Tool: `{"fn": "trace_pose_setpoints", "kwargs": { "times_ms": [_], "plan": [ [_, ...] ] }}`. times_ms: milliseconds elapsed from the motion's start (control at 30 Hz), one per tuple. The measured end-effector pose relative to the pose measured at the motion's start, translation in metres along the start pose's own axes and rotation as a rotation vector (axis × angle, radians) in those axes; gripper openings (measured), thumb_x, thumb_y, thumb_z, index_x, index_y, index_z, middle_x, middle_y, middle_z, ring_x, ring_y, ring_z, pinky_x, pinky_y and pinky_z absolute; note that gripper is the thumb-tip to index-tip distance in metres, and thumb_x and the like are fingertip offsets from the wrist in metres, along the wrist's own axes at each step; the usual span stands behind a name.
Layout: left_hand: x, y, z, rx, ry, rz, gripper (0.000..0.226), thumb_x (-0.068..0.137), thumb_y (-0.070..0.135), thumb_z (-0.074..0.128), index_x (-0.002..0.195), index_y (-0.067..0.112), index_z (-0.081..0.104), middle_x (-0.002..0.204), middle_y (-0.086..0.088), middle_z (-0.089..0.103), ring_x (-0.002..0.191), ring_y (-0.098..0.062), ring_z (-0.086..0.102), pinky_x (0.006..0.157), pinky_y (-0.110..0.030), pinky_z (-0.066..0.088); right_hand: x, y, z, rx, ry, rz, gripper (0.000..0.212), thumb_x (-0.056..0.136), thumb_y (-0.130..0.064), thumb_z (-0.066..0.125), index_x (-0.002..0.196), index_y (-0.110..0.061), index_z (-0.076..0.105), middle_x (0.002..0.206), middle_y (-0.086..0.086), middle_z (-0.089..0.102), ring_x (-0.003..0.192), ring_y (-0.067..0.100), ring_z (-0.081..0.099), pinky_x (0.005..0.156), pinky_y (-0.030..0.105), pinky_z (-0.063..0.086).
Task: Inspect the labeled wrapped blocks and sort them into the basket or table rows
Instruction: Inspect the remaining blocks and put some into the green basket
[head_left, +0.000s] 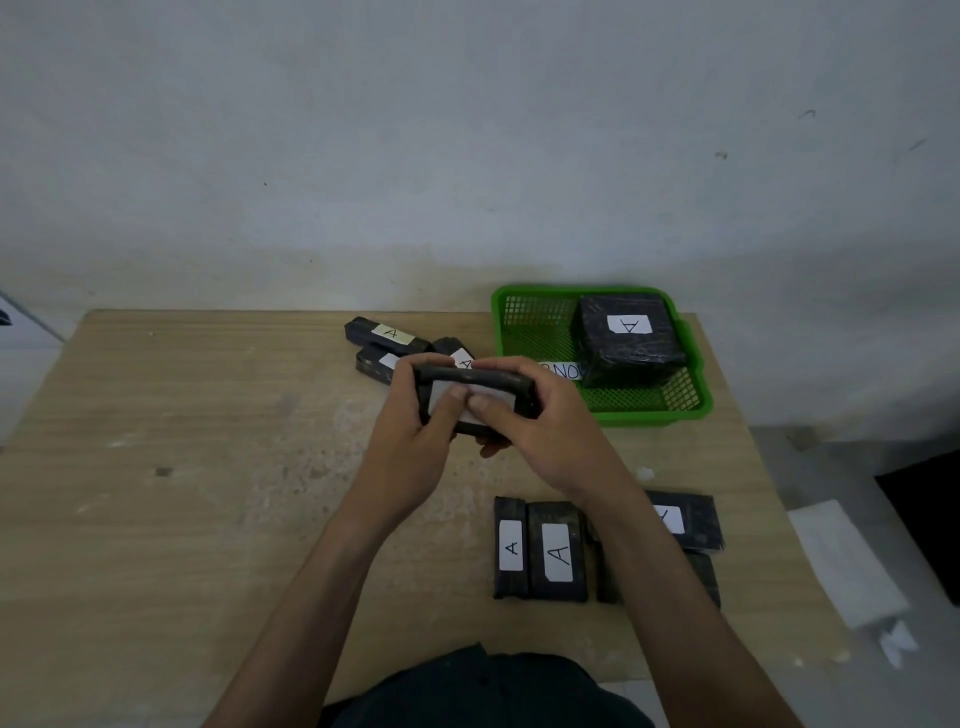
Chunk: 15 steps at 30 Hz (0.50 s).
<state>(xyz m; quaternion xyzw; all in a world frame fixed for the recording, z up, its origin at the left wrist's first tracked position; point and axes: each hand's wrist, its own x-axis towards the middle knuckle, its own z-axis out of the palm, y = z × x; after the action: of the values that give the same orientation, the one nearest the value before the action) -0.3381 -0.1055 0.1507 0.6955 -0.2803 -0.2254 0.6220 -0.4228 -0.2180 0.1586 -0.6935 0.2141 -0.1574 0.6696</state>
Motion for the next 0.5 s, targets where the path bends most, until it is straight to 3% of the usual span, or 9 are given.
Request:
{"fn": "trace_pose_setpoints", "kwargs": {
  "times_ms": [167, 300, 433, 500],
  "plan": [
    [0.000, -0.003, -0.001, 0.046, 0.036, 0.025, 0.021, 0.095, 0.011, 0.048, 0.098, 0.032, 0.046, 0.091, 0.008, 0.056, 0.073, 0.002, 0.054, 0.064, -0.017, 0.044, -0.001, 0.002, 0.006, -0.015, 0.054, -0.028, 0.023, 0.084, 0.000, 0.068, 0.105, -0.008, 0.067, 0.080, 0.001, 0.066, 0.061, 0.013, 0.066, 0.049, 0.024, 0.055],
    [-0.005, -0.008, -0.004, 0.016, 0.031, 0.003, 0.018, 0.096, 0.017, 0.048, 0.102, 0.033, 0.047, 0.092, 0.008, 0.056, 0.081, -0.010, 0.057, 0.068, -0.025, 0.046, -0.001, 0.002, 0.006, -0.046, 0.019, -0.024, 0.022, 0.086, -0.005, 0.068, 0.107, -0.010, 0.067, 0.085, 0.005, 0.066, 0.066, 0.015, 0.068, 0.053, 0.027, 0.057],
    [-0.008, -0.008, -0.005, 0.021, 0.037, 0.045, 0.022, 0.094, 0.013, 0.051, 0.097, 0.034, 0.049, 0.084, 0.013, 0.056, 0.072, -0.003, 0.053, 0.066, -0.023, 0.041, -0.003, 0.004, 0.006, -0.021, 0.012, -0.024, 0.024, 0.084, 0.000, 0.068, 0.102, -0.016, 0.069, 0.082, 0.004, 0.068, 0.068, 0.017, 0.069, 0.052, 0.026, 0.056],
    [-0.010, -0.008, -0.004, 0.010, 0.031, 0.027, 0.023, 0.093, 0.013, 0.052, 0.098, 0.035, 0.050, 0.088, 0.013, 0.057, 0.077, -0.007, 0.055, 0.067, -0.026, 0.044, -0.004, 0.003, 0.004, -0.032, 0.004, -0.021, 0.026, 0.083, 0.001, 0.068, 0.102, -0.017, 0.069, 0.085, 0.004, 0.069, 0.069, 0.015, 0.069, 0.052, 0.025, 0.056]
  ]
}}
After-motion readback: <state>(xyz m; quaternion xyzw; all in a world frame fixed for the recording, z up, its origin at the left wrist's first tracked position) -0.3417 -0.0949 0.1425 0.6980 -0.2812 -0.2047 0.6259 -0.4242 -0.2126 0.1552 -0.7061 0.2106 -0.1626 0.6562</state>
